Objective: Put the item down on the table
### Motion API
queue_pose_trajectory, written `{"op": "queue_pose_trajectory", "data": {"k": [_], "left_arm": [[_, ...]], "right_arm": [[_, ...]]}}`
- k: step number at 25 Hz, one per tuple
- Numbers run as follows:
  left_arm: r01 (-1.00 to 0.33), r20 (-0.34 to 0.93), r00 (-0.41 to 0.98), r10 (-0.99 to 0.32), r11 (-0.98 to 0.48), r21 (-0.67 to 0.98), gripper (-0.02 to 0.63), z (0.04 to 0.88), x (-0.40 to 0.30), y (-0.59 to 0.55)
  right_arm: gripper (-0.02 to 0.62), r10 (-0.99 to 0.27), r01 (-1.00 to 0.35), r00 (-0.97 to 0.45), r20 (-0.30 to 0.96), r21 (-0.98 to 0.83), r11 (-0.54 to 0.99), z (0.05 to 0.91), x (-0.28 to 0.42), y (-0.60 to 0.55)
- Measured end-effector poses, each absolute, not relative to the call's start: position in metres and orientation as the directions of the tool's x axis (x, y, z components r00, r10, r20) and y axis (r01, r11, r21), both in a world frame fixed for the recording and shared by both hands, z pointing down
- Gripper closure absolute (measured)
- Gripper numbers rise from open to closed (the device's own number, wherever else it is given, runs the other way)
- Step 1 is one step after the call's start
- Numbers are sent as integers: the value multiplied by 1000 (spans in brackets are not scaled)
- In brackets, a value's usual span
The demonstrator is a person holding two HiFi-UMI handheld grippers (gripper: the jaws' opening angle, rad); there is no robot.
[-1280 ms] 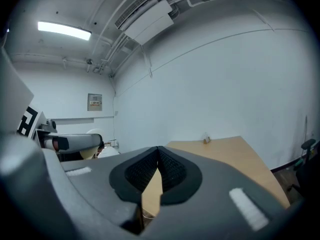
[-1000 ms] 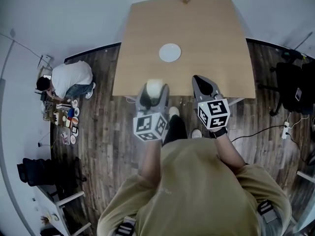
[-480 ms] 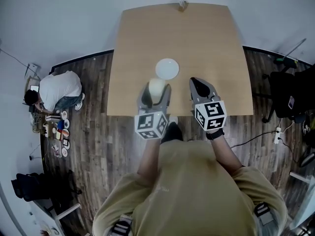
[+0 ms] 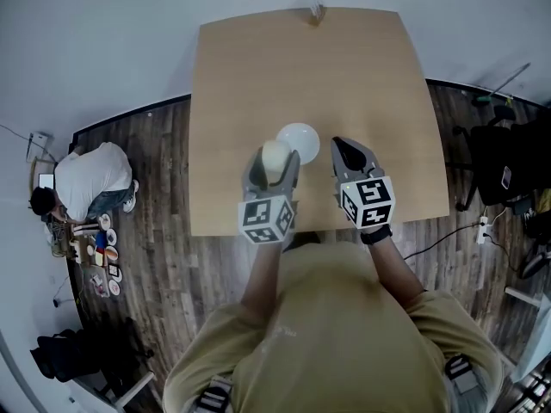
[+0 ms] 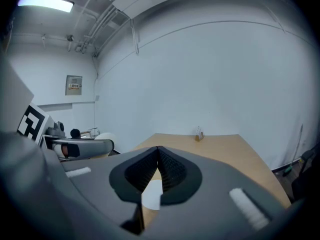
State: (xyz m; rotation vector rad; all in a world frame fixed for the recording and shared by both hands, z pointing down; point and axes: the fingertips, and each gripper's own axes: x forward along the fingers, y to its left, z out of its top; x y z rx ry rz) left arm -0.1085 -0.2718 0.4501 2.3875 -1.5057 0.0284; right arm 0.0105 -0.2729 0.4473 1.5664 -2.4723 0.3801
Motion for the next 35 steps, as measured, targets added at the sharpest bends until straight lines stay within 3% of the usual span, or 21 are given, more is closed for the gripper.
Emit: {"op": "queue_pose_trajectory", "data": {"k": [14,35], "left_arm": [[-843,375,531,-760,-428,326,285,558,-106,-333],[-876,606,474,-639,-409,254,285,679,-65,-387]], "right_arm": [[589,-804,-930,-364,469,-135,342,524,-6,-321],[589,-694,-905,-423,583,-238,352,606,12,-368]]}}
